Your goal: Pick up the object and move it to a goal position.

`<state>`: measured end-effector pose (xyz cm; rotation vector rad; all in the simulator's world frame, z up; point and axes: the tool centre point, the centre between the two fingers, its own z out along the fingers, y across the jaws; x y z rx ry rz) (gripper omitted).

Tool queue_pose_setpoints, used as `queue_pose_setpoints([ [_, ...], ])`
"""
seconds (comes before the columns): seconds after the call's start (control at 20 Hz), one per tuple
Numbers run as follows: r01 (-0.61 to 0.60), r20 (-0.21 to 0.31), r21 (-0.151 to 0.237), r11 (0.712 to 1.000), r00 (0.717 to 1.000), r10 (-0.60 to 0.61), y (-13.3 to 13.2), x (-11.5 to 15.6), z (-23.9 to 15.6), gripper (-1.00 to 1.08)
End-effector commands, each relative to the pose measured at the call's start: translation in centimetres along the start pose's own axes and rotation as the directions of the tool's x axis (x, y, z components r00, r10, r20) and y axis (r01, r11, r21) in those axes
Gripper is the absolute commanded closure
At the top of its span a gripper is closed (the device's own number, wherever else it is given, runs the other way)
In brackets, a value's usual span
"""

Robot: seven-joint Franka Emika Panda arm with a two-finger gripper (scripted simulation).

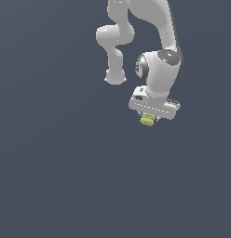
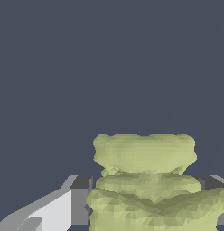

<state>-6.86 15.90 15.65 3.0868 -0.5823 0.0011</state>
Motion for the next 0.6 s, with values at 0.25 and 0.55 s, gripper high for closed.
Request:
queue_pose_setpoints([
  [0.25,-0.001,0.0,-0.001,1.0,1.0,0.001,-1.5,-3.4,-2.9,1.08],
  [0.55,-0.001,0.0,0.0,1.0,1.0,0.001,-2.0,-4.2,-3.7,1.08],
])
